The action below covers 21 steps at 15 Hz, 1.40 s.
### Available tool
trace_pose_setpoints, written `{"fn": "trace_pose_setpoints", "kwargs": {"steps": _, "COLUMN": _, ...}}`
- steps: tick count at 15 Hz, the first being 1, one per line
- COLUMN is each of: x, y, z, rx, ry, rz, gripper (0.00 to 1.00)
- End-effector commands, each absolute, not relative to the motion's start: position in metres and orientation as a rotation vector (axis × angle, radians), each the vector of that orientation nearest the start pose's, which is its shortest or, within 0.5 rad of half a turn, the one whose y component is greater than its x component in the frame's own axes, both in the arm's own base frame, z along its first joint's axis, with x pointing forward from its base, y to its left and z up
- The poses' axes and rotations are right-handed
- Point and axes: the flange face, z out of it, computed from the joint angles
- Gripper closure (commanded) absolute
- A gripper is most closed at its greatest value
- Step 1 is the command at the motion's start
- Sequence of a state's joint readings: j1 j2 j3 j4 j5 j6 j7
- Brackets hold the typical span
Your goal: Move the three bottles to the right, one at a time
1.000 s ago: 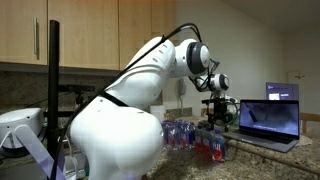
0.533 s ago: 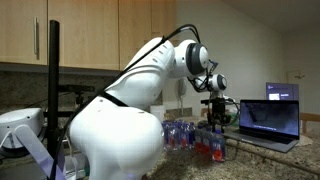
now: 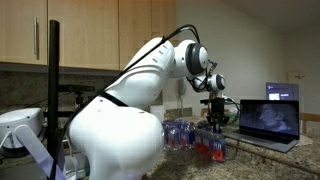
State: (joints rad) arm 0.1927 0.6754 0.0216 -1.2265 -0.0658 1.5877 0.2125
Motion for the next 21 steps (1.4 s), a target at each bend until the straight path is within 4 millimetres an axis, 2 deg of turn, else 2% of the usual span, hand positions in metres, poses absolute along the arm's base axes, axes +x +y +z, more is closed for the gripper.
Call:
{"fn": "trace_pose_setpoints", "kwargs": {"steps": 1, "x": 0.69, "y": 0.142, "z": 0.355, "rx": -3.241, "ry": -0.093, "rz": 0.458, "gripper": 0.88}}
{"fn": "trace_pose_setpoints", "kwargs": {"steps": 5, "x": 0.684, "y": 0.139, "z": 0.366, "rx": -3.199, "ry": -0.011, "rz": 0.466, "gripper": 0.87}}
{"fn": "trace_pose_setpoints", "kwargs": {"steps": 13, "x": 0.679, "y": 0.119, "z": 0.38, "rx": -3.153, "ry": 0.096, "rz": 0.471, "gripper": 0.87}}
{"fn": "trace_pose_setpoints", "kwargs": {"steps": 14, "x": 0.68, "y": 0.118, "z": 0.379, "rx": -3.149, "ry": 0.091, "rz": 0.475, "gripper": 0.48}}
{"fn": "trace_pose_setpoints", "kwargs": {"steps": 15, "x": 0.681, "y": 0.118, "z": 0.377, "rx": -3.144, "ry": 0.082, "rz": 0.476, "gripper": 0.52}}
{"fn": "trace_pose_setpoints", "kwargs": {"steps": 16, "x": 0.682, "y": 0.118, "z": 0.376, "rx": -3.139, "ry": 0.074, "rz": 0.475, "gripper": 0.52}}
{"fn": "trace_pose_setpoints", "kwargs": {"steps": 21, "x": 0.684, "y": 0.125, "z": 0.376, "rx": -3.128, "ry": 0.039, "rz": 0.459, "gripper": 0.21}}
